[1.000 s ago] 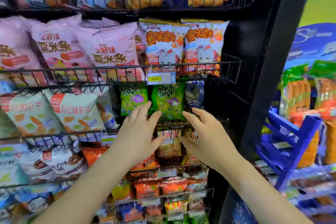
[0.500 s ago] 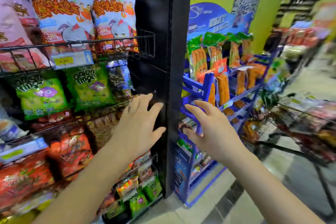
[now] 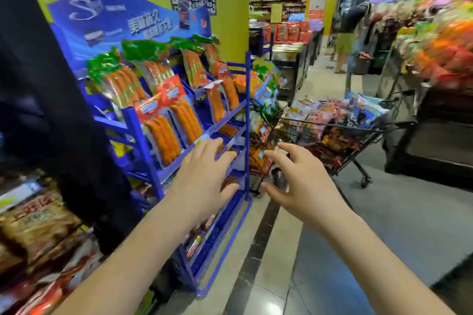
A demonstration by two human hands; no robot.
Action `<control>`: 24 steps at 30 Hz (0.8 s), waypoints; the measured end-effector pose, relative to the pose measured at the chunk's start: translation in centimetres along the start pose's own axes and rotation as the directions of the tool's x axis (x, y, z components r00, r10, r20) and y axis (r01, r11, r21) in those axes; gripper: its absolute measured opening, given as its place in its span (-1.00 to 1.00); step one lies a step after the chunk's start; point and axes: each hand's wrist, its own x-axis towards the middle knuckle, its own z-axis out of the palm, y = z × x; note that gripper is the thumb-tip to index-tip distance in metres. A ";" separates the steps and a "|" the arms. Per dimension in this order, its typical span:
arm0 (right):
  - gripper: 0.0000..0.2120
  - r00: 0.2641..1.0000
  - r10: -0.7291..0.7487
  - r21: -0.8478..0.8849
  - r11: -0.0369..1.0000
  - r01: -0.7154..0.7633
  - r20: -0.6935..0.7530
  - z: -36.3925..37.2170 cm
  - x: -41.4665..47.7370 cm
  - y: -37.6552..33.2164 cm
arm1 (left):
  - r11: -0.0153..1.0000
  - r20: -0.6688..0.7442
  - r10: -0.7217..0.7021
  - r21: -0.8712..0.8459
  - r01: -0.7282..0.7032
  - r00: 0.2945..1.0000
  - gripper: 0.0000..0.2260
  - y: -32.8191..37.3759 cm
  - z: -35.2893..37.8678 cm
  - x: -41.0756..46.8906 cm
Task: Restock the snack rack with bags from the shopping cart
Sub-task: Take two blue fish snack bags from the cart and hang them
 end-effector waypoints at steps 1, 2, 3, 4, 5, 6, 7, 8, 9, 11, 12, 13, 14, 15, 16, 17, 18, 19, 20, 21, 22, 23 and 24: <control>-0.36 0.999 0.040 -0.009 0.999 -0.040 0.006 -0.6 -0.3 2.6 | 1.000 0.015 0.023 -0.005 -0.023 1.000 -0.38 1.8 0.6 2.0; -0.35 0.998 0.067 -0.018 0.998 -0.067 0.009 -1.1 -0.6 5.2 | 0.999 0.024 0.043 -0.005 -0.043 0.999 -0.38 3.6 1.2 3.9; -0.35 0.996 0.091 -0.026 0.996 -0.090 0.016 -1.7 -0.7 7.6 | 0.998 0.027 0.060 -0.004 -0.060 0.998 -0.37 5.3 1.8 5.7; -0.35 0.993 0.115 -0.035 0.993 -0.114 0.020 -2.2 -0.8 9.8 | 0.997 0.031 0.075 -0.006 -0.075 0.997 -0.38 6.8 2.3 7.5; -0.35 0.990 0.141 -0.043 0.989 -0.140 0.023 -2.9 -0.8 11.9 | 0.996 0.032 0.092 -0.011 -0.092 0.995 -0.38 8.5 2.8 9.2; -0.36 0.986 0.166 -0.048 0.985 -0.165 0.020 -3.5 -0.9 13.9 | 0.994 0.030 0.108 -0.017 -0.107 0.994 -0.38 10.0 3.2 10.7; -0.36 0.982 0.186 -0.056 0.981 -0.185 0.014 -4.1 -0.9 15.8 | 0.992 0.029 0.123 -0.025 -0.122 0.992 -0.38 11.4 3.7 12.2; -0.35 0.979 0.202 -0.067 0.977 -0.201 0.008 -4.6 -0.9 17.6 | 0.990 0.025 0.137 -0.034 -0.136 0.990 -0.38 12.8 4.1 13.7; -0.35 0.976 0.220 -0.073 0.973 -0.219 0.005 -5.0 -0.8 19.2 | 0.988 0.023 0.153 -0.041 -0.152 0.988 -0.38 14.0 4.5 15.1; -0.34 0.965 0.263 -0.058 0.963 -0.262 -0.002 -5.6 -0.6 22.3 | 0.982 0.036 0.183 -0.043 -0.182 0.982 -0.40 16.2 5.5 17.8; -0.34 0.959 0.282 -0.044 0.958 -0.282 -0.011 -5.7 -0.4 23.8 | 0.979 0.038 0.199 -0.045 -0.197 0.979 -0.40 17.1 6.1 19.1; -0.35 0.954 0.298 -0.037 0.954 -0.299 -0.020 -5.7 -0.2 25.1 | 0.976 0.038 0.215 -0.050 -0.213 0.976 -0.40 17.8 6.7 20.5; -0.35 0.948 0.316 -0.031 0.948 -0.317 -0.025 -5.6 0.1 26.4 | 0.972 0.043 0.231 -0.055 -0.228 0.972 -0.40 18.4 7.2 21.8; -0.35 0.942 0.335 -0.025 0.941 -0.336 -0.028 -5.4 0.4 27.6 | 0.968 0.049 0.246 -0.055 -0.243 0.968 -0.39 18.9 7.8 23.2; -0.35 0.935 0.353 -0.021 0.935 -0.354 -0.030 -5.3 0.7 28.8 | 0.965 0.053 0.258 -0.052 -0.255 0.965 -0.39 19.3 8.4 24.6; -0.34 0.930 0.366 -0.026 0.930 -0.367 -0.032 -5.1 1.1 29.9 | 0.962 0.057 0.270 -0.049 -0.268 0.961 -0.39 19.7 9.0 26.1; -0.34 0.925 0.379 -0.032 0.924 -0.380 -0.029 -4.9 1.6 31.0 | 0.958 0.061 0.283 -0.053 -0.280 0.957 -0.39 20.0 9.5 27.6; -0.33 0.919 0.393 -0.039 0.918 -0.394 -0.023 -4.7 2.2 32.0 | 0.954 0.064 0.299 -0.062 -0.295 0.952 -0.39 20.3 10.1 29.1; -0.33 0.912 0.409 -0.045 0.911 -0.409 -0.019 -4.5 2.8 33.1 | 0.948 0.065 0.315 -0.072 -0.311 0.947 -0.39 20.5 10.7 30.6; -0.34 0.907 0.420 -0.058 0.905 -0.421 -0.024 -4.3 3.5 34.1 | 0.942 0.061 0.331 -0.080 -0.326 0.942 -0.39 20.6 11.3 32.2; -0.34 0.902 0.430 -0.070 0.899 -0.432 -0.032 -3.9 4.3 35.1 | 0.936 0.057 0.347 -0.084 -0.342 0.936 -0.39 20.7 11.9 33.9; -0.34 0.897 0.440 -0.081 0.894 -0.442 -0.040 -3.5 5.2 36.1 | 0.931 0.050 0.361 -0.087 -0.356 0.931 -0.39 20.7 12.5 35.6; -0.34 0.891 0.453 -0.087 0.886 -0.455 -0.045 -3.1 6.2 37.2 | 0.925 0.048 0.373 -0.094 -0.368 0.926 -0.40 20.6 13.2 37.3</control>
